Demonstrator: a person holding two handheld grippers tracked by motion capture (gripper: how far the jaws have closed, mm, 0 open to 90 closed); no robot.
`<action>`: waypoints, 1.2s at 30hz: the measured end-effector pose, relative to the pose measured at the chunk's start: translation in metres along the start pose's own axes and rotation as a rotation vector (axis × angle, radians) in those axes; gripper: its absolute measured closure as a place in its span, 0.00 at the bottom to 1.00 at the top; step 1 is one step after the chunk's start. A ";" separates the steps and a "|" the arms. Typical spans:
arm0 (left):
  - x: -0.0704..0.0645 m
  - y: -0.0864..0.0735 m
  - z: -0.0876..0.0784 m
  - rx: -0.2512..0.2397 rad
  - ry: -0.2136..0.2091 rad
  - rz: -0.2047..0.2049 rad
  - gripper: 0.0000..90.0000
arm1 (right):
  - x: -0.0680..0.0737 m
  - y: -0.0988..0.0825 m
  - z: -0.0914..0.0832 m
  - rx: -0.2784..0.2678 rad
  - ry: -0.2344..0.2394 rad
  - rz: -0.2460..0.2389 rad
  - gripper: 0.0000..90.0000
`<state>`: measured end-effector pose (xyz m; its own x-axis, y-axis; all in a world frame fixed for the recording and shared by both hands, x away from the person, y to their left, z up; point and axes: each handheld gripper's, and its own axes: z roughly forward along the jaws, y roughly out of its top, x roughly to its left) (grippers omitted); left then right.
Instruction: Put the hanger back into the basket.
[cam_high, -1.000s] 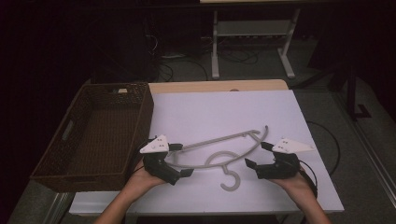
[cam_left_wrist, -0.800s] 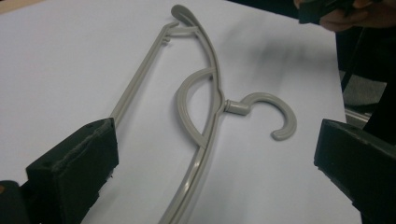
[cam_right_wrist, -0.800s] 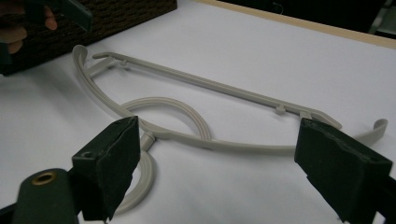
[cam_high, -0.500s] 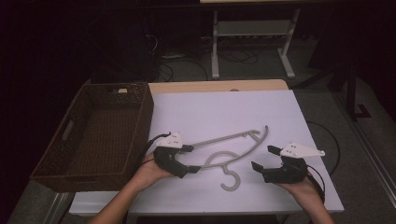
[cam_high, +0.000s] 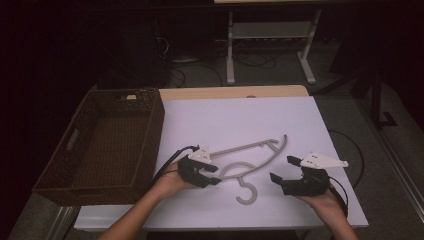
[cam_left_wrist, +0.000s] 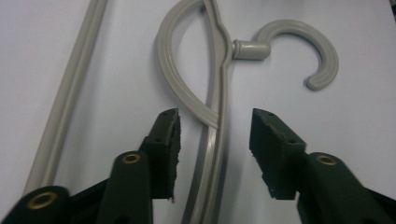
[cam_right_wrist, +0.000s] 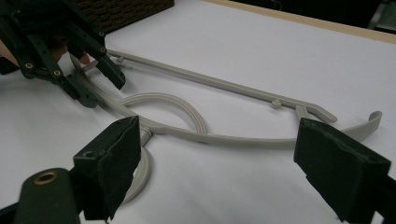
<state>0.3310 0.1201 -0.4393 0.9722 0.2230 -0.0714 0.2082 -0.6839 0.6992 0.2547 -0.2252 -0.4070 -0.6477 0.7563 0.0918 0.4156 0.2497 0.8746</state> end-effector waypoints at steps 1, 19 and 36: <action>0.000 0.000 0.001 0.008 0.007 0.009 0.64 | 0.000 0.000 0.000 0.000 0.000 0.002 0.16; 0.004 -0.005 0.005 0.023 -0.014 0.057 0.85 | -0.001 0.000 -0.001 -0.004 -0.008 -0.002 0.16; 0.004 -0.003 0.005 0.035 -0.018 0.046 0.91 | 0.000 0.000 0.000 -0.001 -0.003 -0.002 0.16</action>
<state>0.3345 0.1191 -0.4450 0.9826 0.1780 -0.0528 0.1662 -0.7168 0.6771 0.2548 -0.2251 -0.4069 -0.6470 0.7573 0.0885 0.4137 0.2512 0.8751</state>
